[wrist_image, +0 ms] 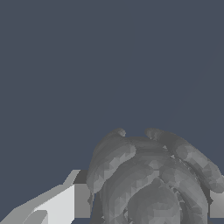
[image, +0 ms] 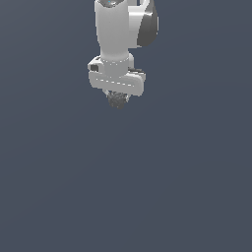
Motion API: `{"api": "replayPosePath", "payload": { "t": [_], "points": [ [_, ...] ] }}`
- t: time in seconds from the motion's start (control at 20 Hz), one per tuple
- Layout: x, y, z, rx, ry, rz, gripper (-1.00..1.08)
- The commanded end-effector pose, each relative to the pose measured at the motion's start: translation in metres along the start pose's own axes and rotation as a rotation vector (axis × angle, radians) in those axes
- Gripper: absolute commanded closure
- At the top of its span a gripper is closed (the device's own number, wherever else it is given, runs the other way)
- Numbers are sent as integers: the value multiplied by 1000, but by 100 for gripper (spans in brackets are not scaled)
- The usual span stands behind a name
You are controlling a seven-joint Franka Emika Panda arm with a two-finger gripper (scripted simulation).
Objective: Pick up the object and move it to a goal position.
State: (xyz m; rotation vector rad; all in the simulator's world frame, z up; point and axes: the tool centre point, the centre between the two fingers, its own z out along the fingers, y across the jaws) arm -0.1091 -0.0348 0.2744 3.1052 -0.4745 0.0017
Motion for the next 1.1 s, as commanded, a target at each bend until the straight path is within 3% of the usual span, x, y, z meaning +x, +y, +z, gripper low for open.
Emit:
{"api": "replayPosePath", "payload": {
  "t": [0.0,0.5,1.05],
  "points": [
    [-7,1,-22,-1,-1,0,108],
    [-23,1,-82,0,-1,0,108],
    [-25,1,-93,0,-1,-1,108]
  ]
}}
